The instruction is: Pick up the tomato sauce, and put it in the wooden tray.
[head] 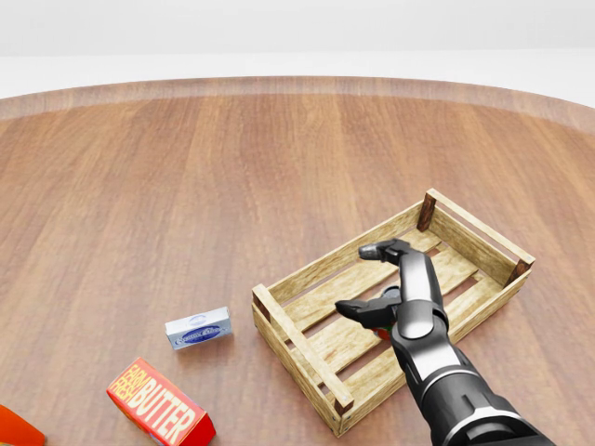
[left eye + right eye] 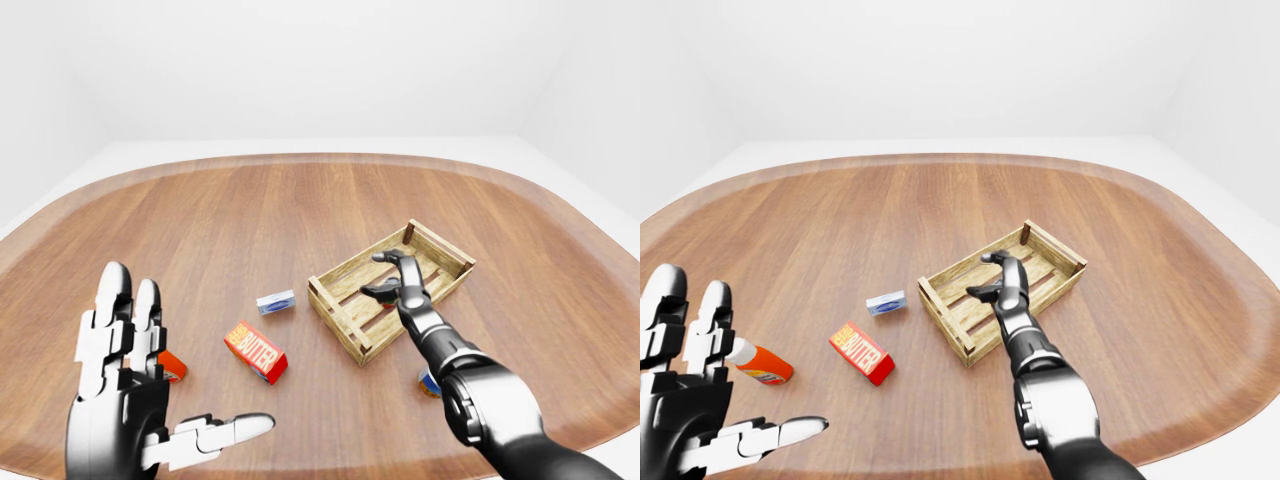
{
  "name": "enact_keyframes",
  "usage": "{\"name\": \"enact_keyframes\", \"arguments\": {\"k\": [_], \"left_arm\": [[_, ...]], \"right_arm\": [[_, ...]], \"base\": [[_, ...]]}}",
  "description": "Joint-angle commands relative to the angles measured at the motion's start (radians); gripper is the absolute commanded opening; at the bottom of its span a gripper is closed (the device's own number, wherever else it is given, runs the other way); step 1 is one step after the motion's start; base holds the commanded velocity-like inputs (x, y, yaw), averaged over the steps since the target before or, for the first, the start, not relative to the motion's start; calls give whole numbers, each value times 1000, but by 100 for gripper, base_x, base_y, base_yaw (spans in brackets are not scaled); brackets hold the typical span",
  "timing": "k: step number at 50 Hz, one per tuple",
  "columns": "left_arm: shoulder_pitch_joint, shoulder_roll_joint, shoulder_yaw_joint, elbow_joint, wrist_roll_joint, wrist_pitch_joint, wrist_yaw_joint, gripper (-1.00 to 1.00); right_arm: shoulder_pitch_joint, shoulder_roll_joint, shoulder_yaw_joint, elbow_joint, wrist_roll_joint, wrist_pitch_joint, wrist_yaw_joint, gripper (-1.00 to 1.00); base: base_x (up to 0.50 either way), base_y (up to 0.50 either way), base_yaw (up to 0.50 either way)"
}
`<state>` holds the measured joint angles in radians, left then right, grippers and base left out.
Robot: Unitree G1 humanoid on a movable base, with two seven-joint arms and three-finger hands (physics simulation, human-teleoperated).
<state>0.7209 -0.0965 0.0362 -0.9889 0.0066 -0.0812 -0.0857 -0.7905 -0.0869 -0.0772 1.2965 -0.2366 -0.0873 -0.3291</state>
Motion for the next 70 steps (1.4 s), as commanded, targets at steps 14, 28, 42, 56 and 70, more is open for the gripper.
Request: {"name": "enact_keyframes", "arguments": {"k": [14, 28, 42, 56, 70], "left_arm": [[-7, -8, 10, 1, -3, 7, -10, 100], [-8, -9, 9, -1, 0, 11, -10, 100], [-3, -10, 9, -2, -1, 4, -10, 100], [-5, 0, -2, 1, 7, 5, 2, 100], [-10, 8, -10, 3, 13, 9, 12, 100]], "right_arm": [[3, 0, -2, 0, -3, 0, 7, 100], [-17, -14, -1, -72, 46, 0, 42, 100], [31, -22, -8, -291, 130, 0, 74, 100], [233, -27, -24, -736, 275, 96, 190, 100], [642, -16, -80, -1269, 638, 175, 526, 100]], "base": [[0, 0, 0], [0, 0, 0], [0, 0, 0], [0, 0, 0], [0, 0, 0]]}}
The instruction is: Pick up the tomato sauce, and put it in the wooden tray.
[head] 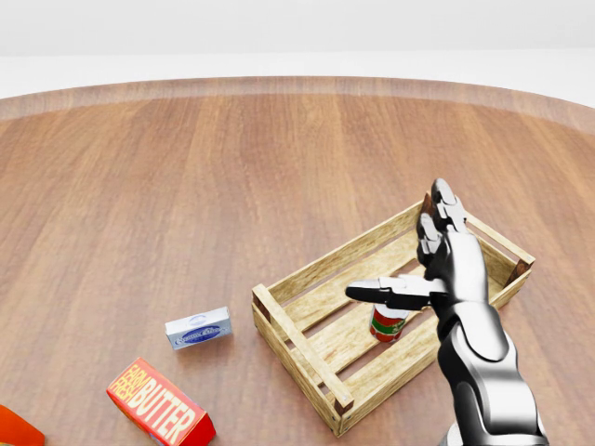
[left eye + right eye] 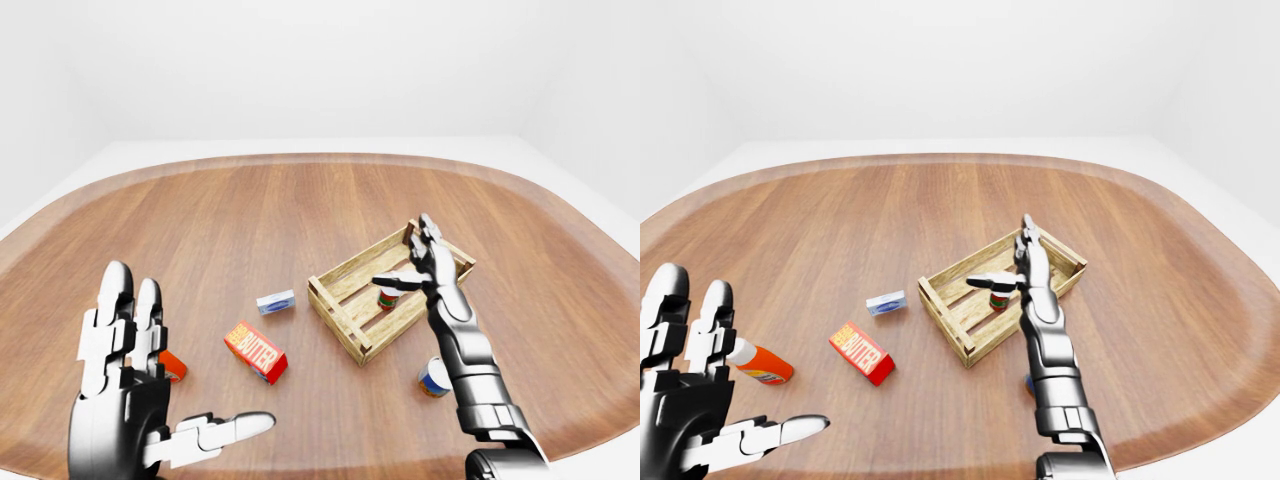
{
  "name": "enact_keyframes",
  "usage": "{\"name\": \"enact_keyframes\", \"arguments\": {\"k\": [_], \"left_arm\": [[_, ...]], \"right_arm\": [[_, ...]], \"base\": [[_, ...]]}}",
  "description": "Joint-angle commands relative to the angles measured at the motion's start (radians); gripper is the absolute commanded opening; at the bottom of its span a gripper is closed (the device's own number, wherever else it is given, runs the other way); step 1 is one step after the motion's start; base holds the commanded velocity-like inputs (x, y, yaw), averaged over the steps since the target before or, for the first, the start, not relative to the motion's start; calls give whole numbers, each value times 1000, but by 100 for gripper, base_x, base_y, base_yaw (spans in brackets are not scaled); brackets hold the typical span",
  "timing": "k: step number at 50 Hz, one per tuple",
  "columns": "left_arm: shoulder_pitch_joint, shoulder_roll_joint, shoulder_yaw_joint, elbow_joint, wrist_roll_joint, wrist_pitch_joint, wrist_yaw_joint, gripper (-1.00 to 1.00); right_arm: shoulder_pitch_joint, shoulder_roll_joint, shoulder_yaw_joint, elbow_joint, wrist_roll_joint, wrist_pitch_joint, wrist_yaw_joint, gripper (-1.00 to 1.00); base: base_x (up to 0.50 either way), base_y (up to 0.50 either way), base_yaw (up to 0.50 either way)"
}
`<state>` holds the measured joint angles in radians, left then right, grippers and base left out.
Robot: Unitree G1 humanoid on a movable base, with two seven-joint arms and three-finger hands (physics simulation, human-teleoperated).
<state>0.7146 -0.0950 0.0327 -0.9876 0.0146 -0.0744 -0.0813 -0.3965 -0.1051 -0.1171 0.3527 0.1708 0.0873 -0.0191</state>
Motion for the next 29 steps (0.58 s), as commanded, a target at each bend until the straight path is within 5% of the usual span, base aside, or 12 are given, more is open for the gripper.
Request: {"name": "enact_keyframes", "arguments": {"k": [1, 15, 29], "left_arm": [[-4, 7, -7, 2, 6, 3, 9, 100], [4, 34, -36, 0, 20, -4, 39, 100], [6, 41, -42, 1, 21, -8, 45, 100]], "right_arm": [[260, -1, -43, -329, 241, 0, 237, 100], [433, -2, -103, -579, 430, 0, 498, 100], [420, -13, -129, -590, 505, 0, 535, 100]], "base": [[0, 0, 0], [0, 0, 0], [0, 0, 0]]}}
